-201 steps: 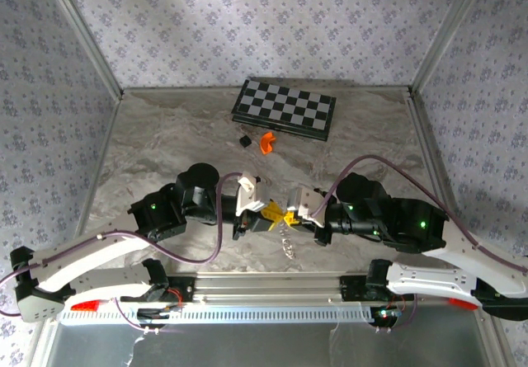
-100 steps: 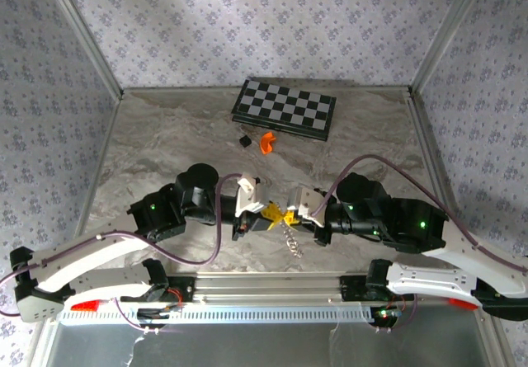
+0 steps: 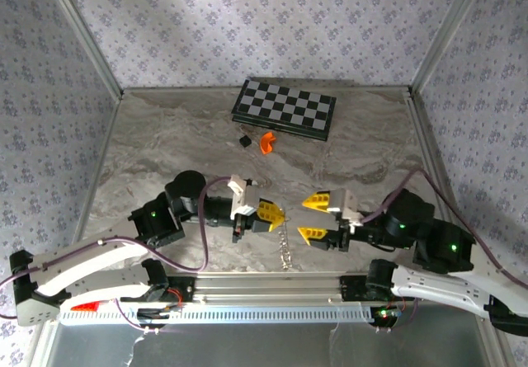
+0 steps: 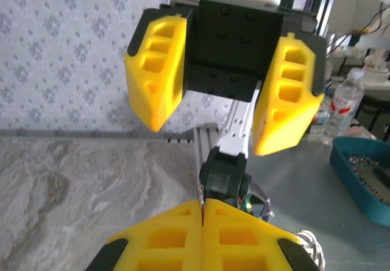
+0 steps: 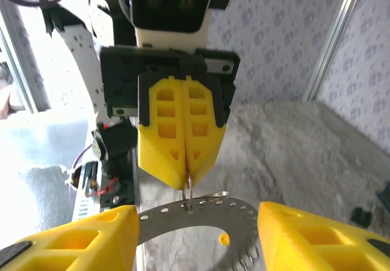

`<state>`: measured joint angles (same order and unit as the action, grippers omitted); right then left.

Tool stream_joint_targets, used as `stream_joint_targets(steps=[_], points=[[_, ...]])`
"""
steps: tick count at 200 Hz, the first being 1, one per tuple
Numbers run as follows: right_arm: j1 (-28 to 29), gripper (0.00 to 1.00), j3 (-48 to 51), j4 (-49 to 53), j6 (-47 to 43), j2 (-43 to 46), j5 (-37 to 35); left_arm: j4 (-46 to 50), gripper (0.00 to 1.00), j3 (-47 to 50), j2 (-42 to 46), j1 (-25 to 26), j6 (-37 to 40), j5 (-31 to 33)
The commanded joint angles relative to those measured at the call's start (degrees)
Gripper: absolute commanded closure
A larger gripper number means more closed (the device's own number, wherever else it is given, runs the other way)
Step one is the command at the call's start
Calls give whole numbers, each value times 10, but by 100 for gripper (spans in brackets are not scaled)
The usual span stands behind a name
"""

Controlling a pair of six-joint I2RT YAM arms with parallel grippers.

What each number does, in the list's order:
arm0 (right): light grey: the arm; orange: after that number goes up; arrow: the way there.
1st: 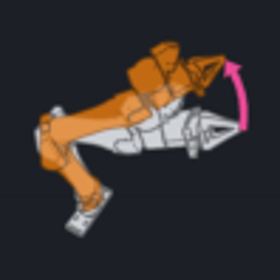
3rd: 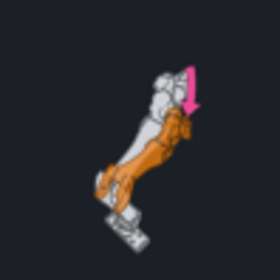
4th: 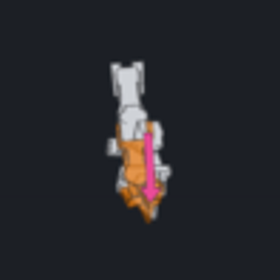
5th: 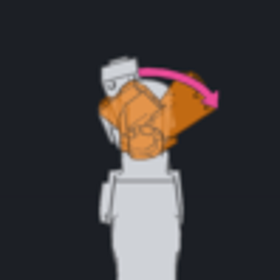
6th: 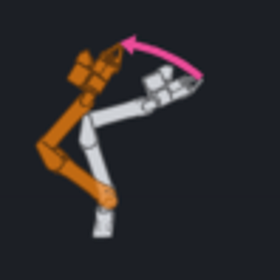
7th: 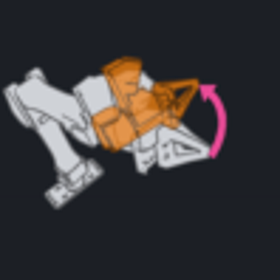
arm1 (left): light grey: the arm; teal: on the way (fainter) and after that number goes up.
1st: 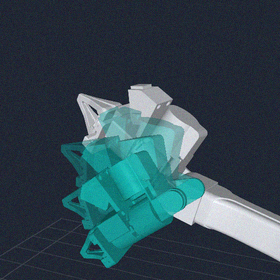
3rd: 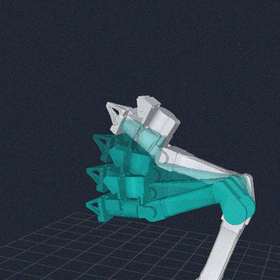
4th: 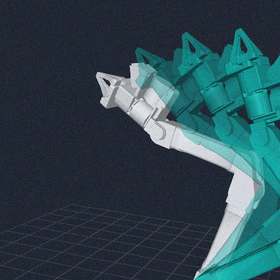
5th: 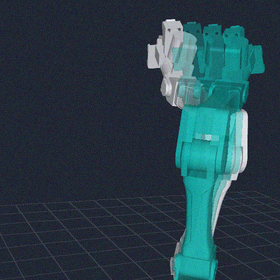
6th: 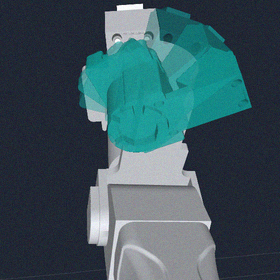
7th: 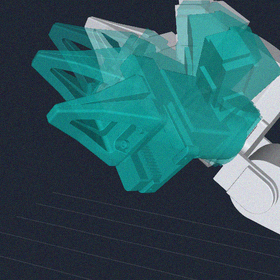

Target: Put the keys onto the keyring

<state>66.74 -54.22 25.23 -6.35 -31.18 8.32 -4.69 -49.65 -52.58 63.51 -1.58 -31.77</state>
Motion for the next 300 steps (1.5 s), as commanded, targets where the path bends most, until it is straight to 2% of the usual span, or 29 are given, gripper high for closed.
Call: stream_joint_targets(steps=[1,32,109,168,253,300], points=[[-8,51,16,-53,32,8,37,-81,100,-7,15,2,-14,-37],[-9,59,32,-78,34,6,65,-100,100,-11,13,2,-16,-54],[-13,64,52,-121,45,1,98,-121,100,-16,3,2,-16,-69],[-18,77,69,-160,64,-11,108,-126,100,-12,6,2,-18,-63],[-24,79,87,-200,83,-14,112,-126,100,-3,8,2,-14,-55],[-28,98,92,-202,84,-15,109,-121,100,-1,9,2,-12,-52]])
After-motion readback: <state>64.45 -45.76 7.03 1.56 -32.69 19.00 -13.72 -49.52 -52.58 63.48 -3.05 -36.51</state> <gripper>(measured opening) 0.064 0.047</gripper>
